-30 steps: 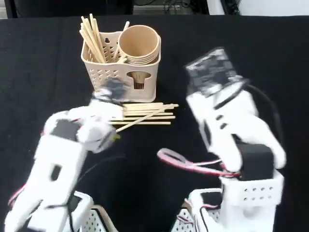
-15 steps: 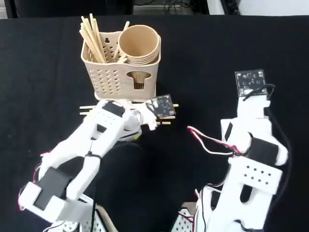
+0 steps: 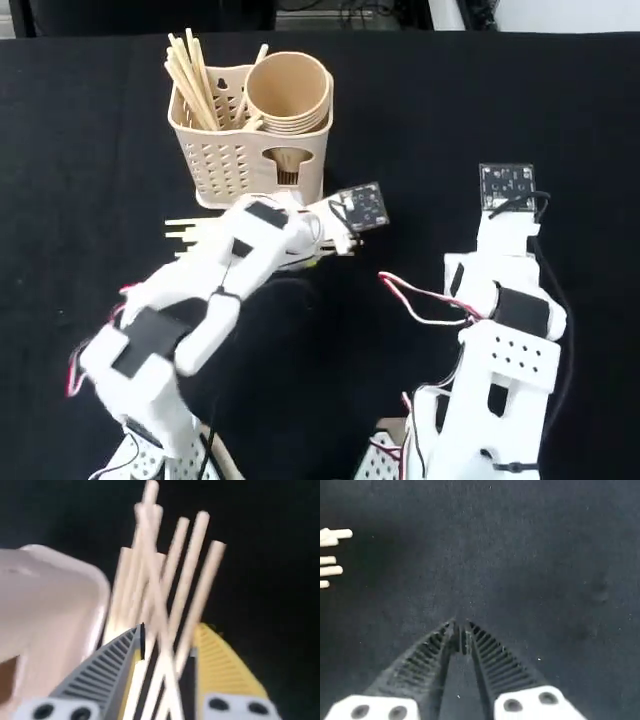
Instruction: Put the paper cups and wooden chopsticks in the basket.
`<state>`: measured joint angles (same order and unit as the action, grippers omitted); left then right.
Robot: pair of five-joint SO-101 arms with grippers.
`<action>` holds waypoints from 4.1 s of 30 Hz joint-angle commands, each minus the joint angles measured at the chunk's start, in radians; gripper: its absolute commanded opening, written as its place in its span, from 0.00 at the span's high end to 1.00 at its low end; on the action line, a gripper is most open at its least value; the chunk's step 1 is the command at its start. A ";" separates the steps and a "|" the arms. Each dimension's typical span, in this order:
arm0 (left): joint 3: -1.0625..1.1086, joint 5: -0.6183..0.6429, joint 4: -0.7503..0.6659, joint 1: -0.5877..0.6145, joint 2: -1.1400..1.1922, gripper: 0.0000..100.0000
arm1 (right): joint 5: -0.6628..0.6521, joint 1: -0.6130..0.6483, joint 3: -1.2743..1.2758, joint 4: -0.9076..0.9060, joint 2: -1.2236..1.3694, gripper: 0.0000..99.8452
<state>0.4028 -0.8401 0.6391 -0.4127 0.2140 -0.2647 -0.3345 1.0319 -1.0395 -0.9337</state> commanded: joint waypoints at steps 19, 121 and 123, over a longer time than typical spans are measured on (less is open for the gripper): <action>-0.162 -0.149 0.324 -0.008 0.052 0.97 | 0.006 0.018 0.021 0.055 -0.012 0.97; 0.196 0.089 0.071 0.226 -0.674 0.80 | 0.006 0.103 0.124 0.215 -0.004 0.97; 0.131 0.091 0.089 0.246 -0.671 0.80 | 0.006 0.103 0.130 0.218 -0.004 0.97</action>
<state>0.6053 -0.7603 0.7419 -0.1918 -0.4457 -0.2631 -0.2424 1.1607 -0.8431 -0.9337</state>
